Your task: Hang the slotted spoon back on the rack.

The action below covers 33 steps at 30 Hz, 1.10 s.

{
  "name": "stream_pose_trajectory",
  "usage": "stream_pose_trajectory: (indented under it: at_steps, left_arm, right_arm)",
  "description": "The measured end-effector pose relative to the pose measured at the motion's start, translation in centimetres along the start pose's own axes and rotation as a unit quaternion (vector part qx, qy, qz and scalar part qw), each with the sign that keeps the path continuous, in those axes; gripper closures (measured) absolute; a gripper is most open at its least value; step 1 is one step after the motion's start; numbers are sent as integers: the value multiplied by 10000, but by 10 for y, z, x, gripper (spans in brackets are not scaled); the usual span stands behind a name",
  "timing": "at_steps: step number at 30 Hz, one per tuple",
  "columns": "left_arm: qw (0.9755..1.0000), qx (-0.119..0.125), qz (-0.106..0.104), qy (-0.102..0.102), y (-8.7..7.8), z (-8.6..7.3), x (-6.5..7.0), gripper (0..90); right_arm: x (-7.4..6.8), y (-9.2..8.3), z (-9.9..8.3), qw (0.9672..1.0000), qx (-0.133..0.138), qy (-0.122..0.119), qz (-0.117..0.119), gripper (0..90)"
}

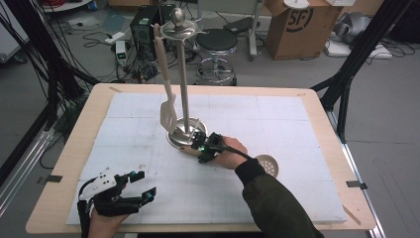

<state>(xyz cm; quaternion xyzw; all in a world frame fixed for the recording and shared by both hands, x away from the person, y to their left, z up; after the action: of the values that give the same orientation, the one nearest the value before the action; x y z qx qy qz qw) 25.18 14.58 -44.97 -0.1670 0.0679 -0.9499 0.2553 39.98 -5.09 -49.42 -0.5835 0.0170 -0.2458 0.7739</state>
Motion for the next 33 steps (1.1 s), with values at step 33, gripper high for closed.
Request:
stream_pose_trajectory:
  at_steps: [33]
  left_arm:
    - [10000,-5,65,-14,-1,-1,-2,263]
  right_arm:
    - [56,-82,-37,9498,2610,1712,-193,709]
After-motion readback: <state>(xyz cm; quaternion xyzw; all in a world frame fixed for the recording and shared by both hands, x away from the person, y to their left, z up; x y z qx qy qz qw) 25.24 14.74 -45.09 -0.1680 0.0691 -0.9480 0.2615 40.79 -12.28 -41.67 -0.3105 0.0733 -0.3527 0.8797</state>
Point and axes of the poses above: each handheld gripper's, and its own axes: y roughly forward along the jaws, z roughly out of its top, x roughly to its right, the point moved 8 cm from there along y, roughly forward along the jaws, and after that the axes turned 9 degrees about -z, right-handed, at the moved point
